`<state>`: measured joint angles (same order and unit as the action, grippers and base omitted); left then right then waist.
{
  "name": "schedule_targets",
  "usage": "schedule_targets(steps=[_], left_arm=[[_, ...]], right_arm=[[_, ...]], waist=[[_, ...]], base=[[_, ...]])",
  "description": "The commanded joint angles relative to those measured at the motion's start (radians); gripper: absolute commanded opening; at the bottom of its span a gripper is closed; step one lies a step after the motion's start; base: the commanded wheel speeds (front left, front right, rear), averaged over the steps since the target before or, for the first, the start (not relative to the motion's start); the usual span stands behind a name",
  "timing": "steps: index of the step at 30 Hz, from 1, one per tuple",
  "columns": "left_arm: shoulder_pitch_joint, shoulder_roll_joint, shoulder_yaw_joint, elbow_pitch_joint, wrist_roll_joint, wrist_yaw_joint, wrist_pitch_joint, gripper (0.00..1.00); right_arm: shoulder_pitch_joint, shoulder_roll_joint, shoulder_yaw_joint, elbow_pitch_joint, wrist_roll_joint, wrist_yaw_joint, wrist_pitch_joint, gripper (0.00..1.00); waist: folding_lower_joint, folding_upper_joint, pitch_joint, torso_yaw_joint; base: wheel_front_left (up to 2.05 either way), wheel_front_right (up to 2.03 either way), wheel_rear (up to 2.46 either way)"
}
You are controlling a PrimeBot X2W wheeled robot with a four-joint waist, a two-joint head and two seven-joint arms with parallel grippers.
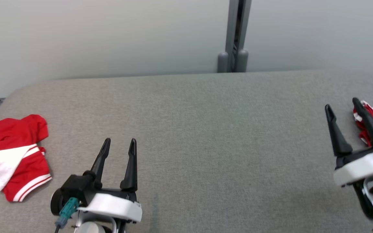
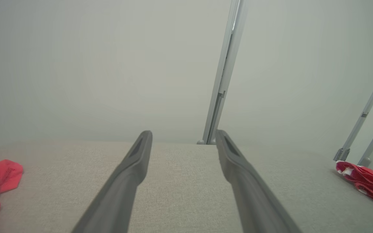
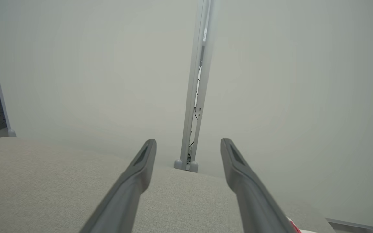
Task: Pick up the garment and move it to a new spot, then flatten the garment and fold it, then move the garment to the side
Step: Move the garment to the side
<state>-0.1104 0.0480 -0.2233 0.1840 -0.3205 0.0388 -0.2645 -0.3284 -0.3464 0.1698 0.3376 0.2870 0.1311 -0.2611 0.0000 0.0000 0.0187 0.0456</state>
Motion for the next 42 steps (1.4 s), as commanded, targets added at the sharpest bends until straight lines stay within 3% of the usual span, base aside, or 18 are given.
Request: schedule_targets(steps=[1,7,15,24,42], left_arm=[[0.015,0.005,0.005,-0.004,-0.008,0.007,-0.001,1.0],[0.075,0.005,0.0,-0.012,0.004,0.03,-0.001,1.0],[0.115,0.005,0.003,-0.029,0.007,0.045,-0.001,1.0],[0.135,0.005,-0.006,-0.046,0.014,0.044,-0.001,1.0],[0.116,0.005,-0.028,-0.046,0.02,0.049,-0.001,1.0]], right_arm=[[0.028,0.012,-0.014,-0.026,-0.023,-0.001,-0.004,1.0],[0.191,0.144,-0.093,-0.186,-0.115,-0.001,-0.004,1.0],[0.313,0.252,-0.138,-0.242,-0.161,-0.001,-0.004,1.0],[0.342,0.29,-0.16,-0.227,-0.192,-0.001,-0.004,1.0],[0.338,0.294,-0.172,-0.222,-0.176,-0.001,-0.004,1.0]], waist=[[0.0,0.0,-0.028,0.025],[0.0,0.0,-0.057,0.046],[0.0,0.0,-0.075,0.06],[0.0,0.0,-0.073,0.051],[0.0,0.0,-0.077,0.035]], base=[[0.0,0.0,0.0],[0.0,0.0,0.0],[0.0,0.0,0.0],[0.0,0.0,0.0],[0.0,0.0,0.0]])
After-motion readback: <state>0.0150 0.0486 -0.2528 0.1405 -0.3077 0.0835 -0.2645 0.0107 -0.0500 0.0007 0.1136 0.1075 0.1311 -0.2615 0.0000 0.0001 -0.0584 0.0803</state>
